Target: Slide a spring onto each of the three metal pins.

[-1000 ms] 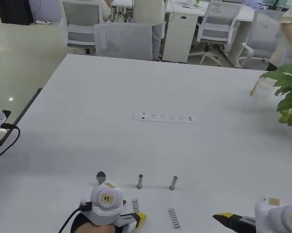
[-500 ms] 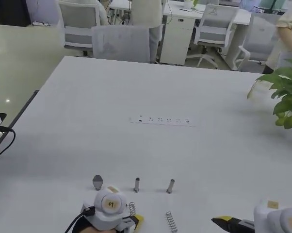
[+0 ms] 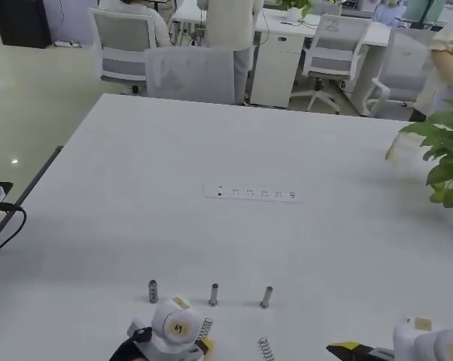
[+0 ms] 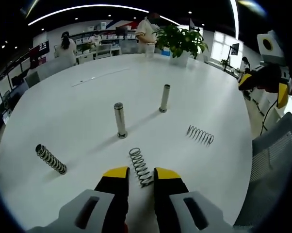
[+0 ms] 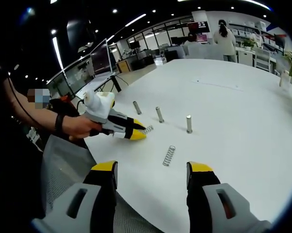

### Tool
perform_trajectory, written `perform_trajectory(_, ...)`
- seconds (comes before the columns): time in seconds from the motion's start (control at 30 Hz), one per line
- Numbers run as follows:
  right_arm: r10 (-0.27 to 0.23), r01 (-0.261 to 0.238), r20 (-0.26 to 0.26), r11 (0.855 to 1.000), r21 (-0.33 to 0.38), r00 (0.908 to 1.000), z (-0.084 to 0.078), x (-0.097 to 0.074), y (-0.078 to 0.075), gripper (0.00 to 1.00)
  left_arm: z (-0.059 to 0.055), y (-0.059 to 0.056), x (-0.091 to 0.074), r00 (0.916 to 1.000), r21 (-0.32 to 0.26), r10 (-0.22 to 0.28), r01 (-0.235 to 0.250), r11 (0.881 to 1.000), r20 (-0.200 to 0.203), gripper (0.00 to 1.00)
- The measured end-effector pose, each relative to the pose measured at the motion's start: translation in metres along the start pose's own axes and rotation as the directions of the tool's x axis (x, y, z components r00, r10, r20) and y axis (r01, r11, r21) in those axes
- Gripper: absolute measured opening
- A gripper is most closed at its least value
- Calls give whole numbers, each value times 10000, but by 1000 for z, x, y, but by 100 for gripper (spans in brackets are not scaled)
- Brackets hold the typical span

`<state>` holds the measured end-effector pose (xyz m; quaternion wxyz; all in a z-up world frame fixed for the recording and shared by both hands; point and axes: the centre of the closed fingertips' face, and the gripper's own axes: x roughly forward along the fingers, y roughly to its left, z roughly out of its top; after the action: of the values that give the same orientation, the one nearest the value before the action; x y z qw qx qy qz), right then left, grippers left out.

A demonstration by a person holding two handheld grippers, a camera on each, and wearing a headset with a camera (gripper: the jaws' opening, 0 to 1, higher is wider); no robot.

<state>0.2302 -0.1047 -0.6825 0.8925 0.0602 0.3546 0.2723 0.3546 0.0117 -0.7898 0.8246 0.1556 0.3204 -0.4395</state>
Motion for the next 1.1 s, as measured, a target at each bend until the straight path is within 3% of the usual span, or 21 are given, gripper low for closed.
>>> perform_trajectory(0.23, 71, -71, -58, 10000, 10, 10000, -2, 2, 3, 55, -2, 6, -2, 9995, 270, 302, -301, 9992, -29, 5)
perform_trajectory(0.6, 275, -276, -151, 9996, -24, 9995, -9, 5, 10, 56, -13, 9, -13, 9989, -215, 154, -164, 9996, -442, 2)
perform_trajectory(1.1, 487, -487, -96, 9988, -37, 9988, -8, 12, 16, 55, -36, 23, -44, 9978, -711, 470, -503, 9962, -469, 2)
